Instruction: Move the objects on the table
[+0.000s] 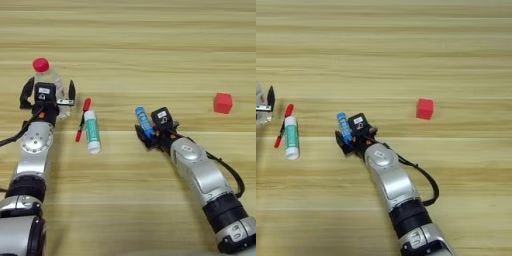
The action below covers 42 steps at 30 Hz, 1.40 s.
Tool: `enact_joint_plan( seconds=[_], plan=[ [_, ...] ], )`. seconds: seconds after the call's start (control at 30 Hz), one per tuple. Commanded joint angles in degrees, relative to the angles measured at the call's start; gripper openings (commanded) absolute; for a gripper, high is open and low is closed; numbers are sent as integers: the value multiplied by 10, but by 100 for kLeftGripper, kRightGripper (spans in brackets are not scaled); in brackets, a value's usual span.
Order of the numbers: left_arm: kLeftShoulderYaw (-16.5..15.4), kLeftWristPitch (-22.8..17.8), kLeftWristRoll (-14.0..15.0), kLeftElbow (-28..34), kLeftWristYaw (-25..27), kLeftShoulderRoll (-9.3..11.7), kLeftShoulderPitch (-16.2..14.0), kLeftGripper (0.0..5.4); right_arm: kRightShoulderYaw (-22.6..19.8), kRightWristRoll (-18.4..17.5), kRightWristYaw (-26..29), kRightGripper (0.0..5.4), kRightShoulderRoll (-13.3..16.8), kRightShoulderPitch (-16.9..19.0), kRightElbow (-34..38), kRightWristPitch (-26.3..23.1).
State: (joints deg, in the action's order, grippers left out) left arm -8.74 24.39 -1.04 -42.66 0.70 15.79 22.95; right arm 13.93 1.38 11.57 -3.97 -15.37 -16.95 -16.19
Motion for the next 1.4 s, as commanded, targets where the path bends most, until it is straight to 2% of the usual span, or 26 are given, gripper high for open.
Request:
enact_joint_plan(
  seconds=[0.03, 0.3, 0.63, 0.87, 1.4],
  plan=[
    [2, 0, -1, 7, -2, -1, 6, 540, -3, -5, -2, 338, -8, 18, -23, -34],
    [2, 0, -2, 10, -4, -2, 4, 540, -11, -4, -9, 252, -8, 18, -22, -34],
    [2, 0, -2, 10, -4, -2, 4, 540, -42, -2, -51, 146, -3, 14, -16, -32],
    [2, 0, -2, 9, -4, -2, 4, 540, -65, 2, -81, 141, 3, 14, -14, -30],
    [2, 1, -2, 8, -5, -2, 5, 540, -87, 4, -110, 141, 11, 20, -18, -29]
  ],
)
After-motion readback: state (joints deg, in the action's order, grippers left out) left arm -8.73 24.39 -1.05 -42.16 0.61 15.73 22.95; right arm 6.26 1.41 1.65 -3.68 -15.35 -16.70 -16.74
